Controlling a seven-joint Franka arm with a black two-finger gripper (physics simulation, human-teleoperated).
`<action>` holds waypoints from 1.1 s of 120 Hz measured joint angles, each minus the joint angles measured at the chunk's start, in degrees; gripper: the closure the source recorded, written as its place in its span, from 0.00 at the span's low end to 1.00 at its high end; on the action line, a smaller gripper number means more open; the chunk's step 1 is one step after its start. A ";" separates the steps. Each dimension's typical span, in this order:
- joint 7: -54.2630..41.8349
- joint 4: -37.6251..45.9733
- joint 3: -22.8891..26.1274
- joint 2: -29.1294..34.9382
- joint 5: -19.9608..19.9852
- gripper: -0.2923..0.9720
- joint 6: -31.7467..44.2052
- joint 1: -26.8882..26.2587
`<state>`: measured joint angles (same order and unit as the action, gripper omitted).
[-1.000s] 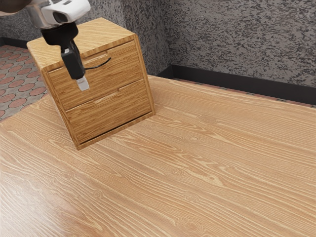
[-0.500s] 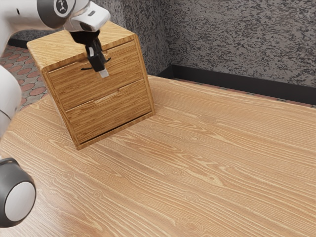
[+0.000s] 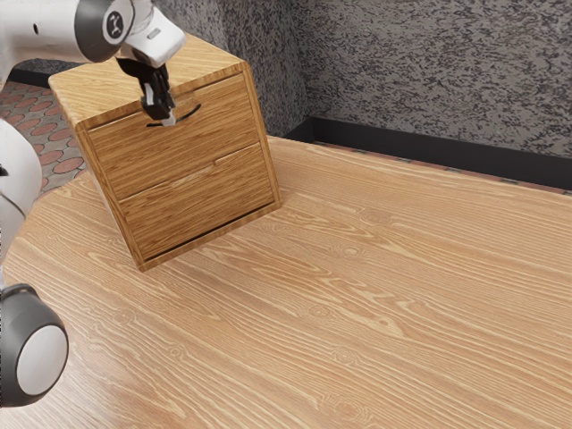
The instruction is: Pull the drawer handle with one arm to open the drawer
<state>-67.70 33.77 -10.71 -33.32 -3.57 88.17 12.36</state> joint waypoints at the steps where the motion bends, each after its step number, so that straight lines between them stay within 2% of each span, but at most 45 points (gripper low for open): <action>1: -0.04 0.00 0.00 -0.10 -0.07 0.62 -0.04 0.00; 20: -0.34 0.13 0.05 -0.91 -0.09 0.62 -0.53 -0.06; 70: 6.66 -0.19 -0.03 -3.00 1.52 0.63 -0.03 -0.28; 88: 6.72 -1.76 -0.05 -1.66 1.40 0.63 2.01 -0.84; 119: 4.78 -1.45 -0.27 -4.76 1.32 0.61 6.28 -0.05; 132: 4.37 -1.27 -0.72 -5.88 1.55 0.52 7.32 0.16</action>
<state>-63.33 32.50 -11.42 -39.20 -2.03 95.50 12.52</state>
